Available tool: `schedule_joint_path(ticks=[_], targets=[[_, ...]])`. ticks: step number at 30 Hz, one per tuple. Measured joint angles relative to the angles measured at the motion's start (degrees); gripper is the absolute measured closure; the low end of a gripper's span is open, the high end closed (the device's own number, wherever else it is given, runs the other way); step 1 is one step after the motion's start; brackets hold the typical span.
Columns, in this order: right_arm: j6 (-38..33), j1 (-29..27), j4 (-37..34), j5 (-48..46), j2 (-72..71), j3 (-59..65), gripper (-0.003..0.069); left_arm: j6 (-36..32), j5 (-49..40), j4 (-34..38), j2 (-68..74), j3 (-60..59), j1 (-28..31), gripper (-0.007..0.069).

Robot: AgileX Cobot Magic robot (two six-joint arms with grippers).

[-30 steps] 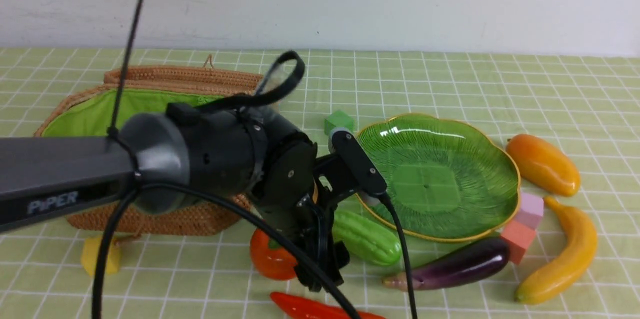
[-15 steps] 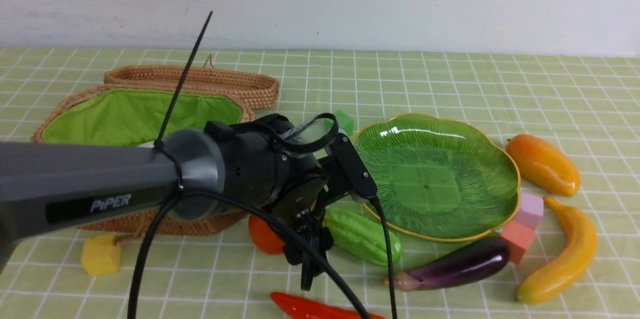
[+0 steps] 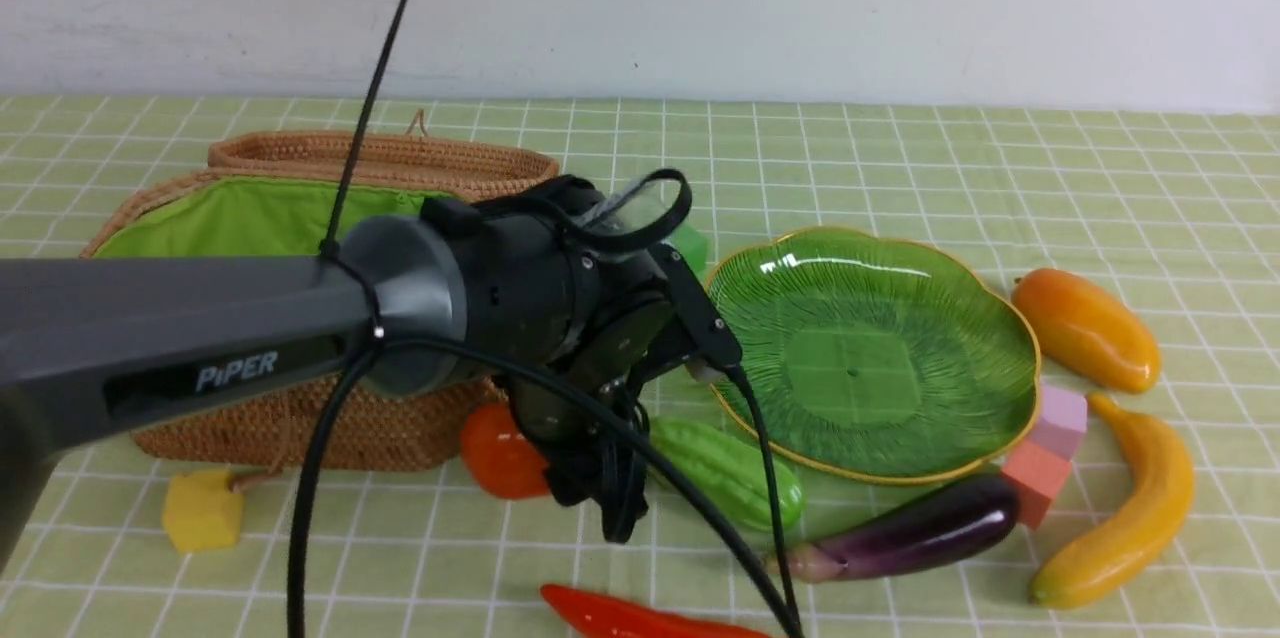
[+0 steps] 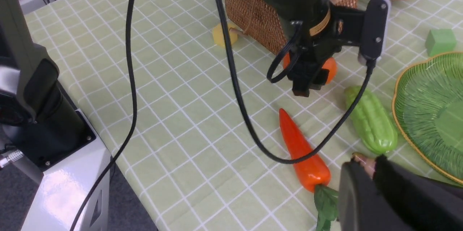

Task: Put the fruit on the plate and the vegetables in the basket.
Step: Grab a tomato with your left arm and place it on the plate on the right.

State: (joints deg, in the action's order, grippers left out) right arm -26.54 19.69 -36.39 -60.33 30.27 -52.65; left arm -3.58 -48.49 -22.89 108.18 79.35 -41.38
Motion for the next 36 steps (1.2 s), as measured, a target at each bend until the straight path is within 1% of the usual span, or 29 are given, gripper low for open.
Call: schedule_joint_path(ticks=[2,5,7,8,9,10,11,12,15,16,17,18,19,20,21,23,24,26,32,34,36], targets=[[0.0,0.0,0.1,0.7,0.0,0.0,0.058,0.1,-3.1,1.9,0.0,3.9,0.0,0.0157],[0.1,0.0,0.5,1.1,0.0,0.0,0.0578,0.1,-5.7,2.7,0.0,7.6,-0.6,0.0157],[0.4,0.0,1.2,1.2,0.0,0.0,0.0577,0.1,-6.9,2.7,0.0,10.3,-1.4,0.0157],[1.1,0.0,2.7,1.5,0.0,0.0,0.0574,0.1,-6.7,2.7,0.0,12.9,-3.0,0.0157],[1.5,0.0,3.6,1.7,0.0,0.0,0.0574,0.0,-5.5,2.8,0.1,14.2,-3.7,0.0157],[2.5,0.0,5.6,2.0,0.0,0.0,0.0574,-0.6,-2.0,2.9,0.1,15.1,-4.7,0.0157],[2.7,0.0,5.6,2.0,0.0,0.0,0.0574,-0.7,-0.4,2.9,0.1,15.4,-4.8,0.0157],[4.5,0.0,8.1,2.4,0.0,0.0,0.0574,-1.6,6.3,2.9,0.5,16.1,-5.7,0.0157],[8.2,0.0,13.4,2.7,0.0,0.0,0.0574,-2.6,21.5,2.8,3.2,16.5,-6.4,0.0157],[9.0,0.0,15.1,2.8,0.0,0.0,0.0574,-2.7,24.9,2.4,4.3,16.6,-6.4,0.0157],[9.6,0.0,15.5,2.8,0.0,0.0,0.0574,-2.7,25.7,2.3,4.6,16.6,-6.4,0.0157],[12.2,0.0,19.9,3.0,0.0,0.0,0.0574,-2.7,31.7,0.1,7.7,16.6,-6.3,0.0157],[14.2,0.0,22.3,3.6,0.0,0.0,0.0574,-2.7,33.9,-1.3,9.1,16.6,-6.3,0.0157],[14.6,0.0,22.8,3.8,0.0,0.0,0.0574,-2.7,34.8,-2.0,9.8,16.6,-6.3,0.0157],[18.2,0.0,26.5,4.9,0.0,0.0,0.0574,-2.8,37.6,-4.9,12.1,16.6,-6.3,0.0157],[20.9,0.0,29.0,6.3,0.0,0.0,0.0574,-2.8,39.4,-7.8,14.1,16.6,-6.3,0.0157],[24.0,0.0,31.7,8.0,0.0,0.0,0.0574,-2.9,40.4,-10.5,15.9,16.6,-6.3,0.0157],[26.5,0.0,33.6,9.6,0.0,0.0,0.0574,-2.9,40.7,-12.3,17.2,16.6,-6.3,0.0157],[28.1,0.0,34.0,10.6,0.0,0.0,0.0573,-2.7,41.2,-12.8,17.7,16.8,-6.3,0.0146],[28.1,0.0,34.0,10.5,0.0,0.0,0.0571,-2.8,41.3,-12.8,17.7,16.8,-6.3,0.01],[28.1,0.0,34.0,10.4,0.0,0.0,0.0571,-2.7,41.0,-12.8,17.6,16.8,-6.3,0.0026]])
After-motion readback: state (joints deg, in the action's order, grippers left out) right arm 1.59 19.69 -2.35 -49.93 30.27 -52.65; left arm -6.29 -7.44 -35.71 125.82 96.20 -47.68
